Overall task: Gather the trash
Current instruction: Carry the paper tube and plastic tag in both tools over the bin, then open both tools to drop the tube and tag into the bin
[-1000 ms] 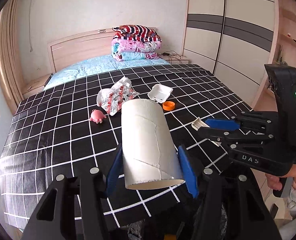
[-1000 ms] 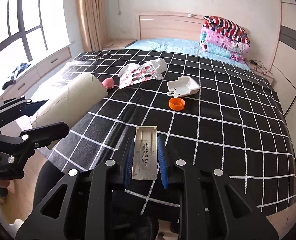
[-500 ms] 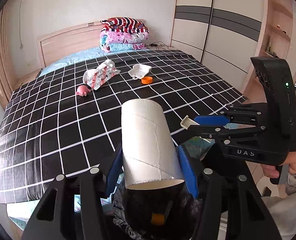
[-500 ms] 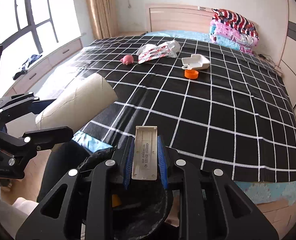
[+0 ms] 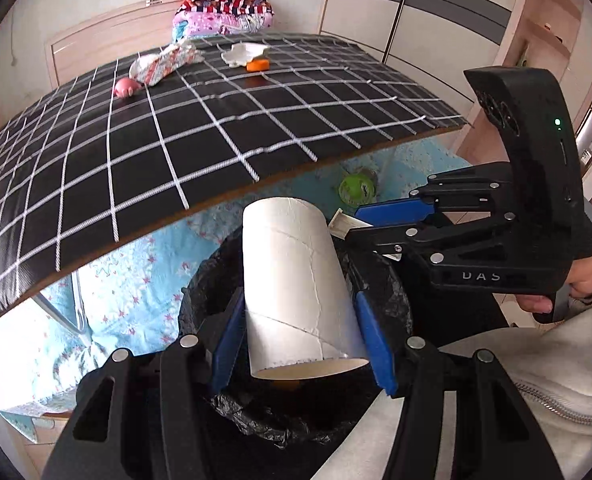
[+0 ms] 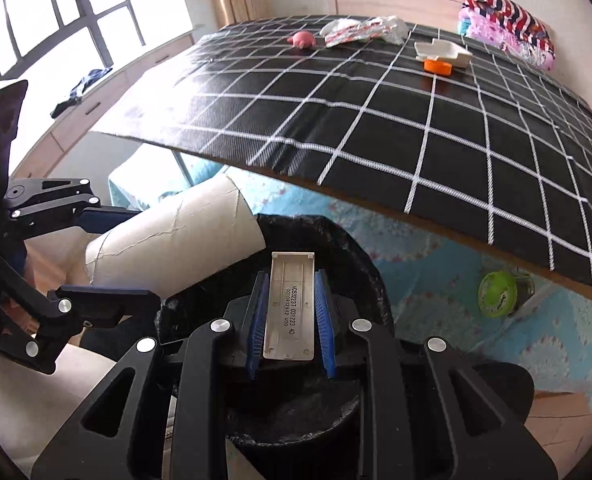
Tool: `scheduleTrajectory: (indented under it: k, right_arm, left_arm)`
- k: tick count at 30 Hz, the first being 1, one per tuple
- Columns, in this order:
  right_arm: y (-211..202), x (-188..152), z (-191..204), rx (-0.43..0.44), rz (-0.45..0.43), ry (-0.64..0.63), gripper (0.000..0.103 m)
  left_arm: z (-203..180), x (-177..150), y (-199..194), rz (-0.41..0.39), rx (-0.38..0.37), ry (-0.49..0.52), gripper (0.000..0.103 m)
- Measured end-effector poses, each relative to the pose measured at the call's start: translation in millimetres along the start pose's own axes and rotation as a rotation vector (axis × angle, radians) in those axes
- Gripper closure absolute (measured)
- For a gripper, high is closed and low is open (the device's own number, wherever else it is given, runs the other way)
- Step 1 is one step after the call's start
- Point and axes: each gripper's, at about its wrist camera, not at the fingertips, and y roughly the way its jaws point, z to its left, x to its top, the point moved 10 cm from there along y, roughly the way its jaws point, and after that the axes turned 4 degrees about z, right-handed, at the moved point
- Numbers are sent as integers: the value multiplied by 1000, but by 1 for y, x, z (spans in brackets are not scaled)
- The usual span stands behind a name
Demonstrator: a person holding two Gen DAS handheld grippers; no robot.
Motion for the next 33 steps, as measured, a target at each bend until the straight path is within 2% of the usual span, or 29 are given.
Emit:
scheduleTrajectory:
  k: [7, 14, 25, 33]
  right_arm:
    - [44, -27, -5, 5, 121, 28, 79]
    - [78, -40, -12, 14, 220, 64, 79]
    - [102, -52, -11, 24, 292, 68, 79]
    - [106, -52, -12, 25, 302, 63, 79]
  left_arm:
    - [12, -27, 48, 120, 10, -30, 50]
    - [16, -42, 85, 206, -2, -48, 50]
    - [19, -46, 119, 273, -1, -60, 49]
    - [22, -44, 124, 280, 9, -70, 49]
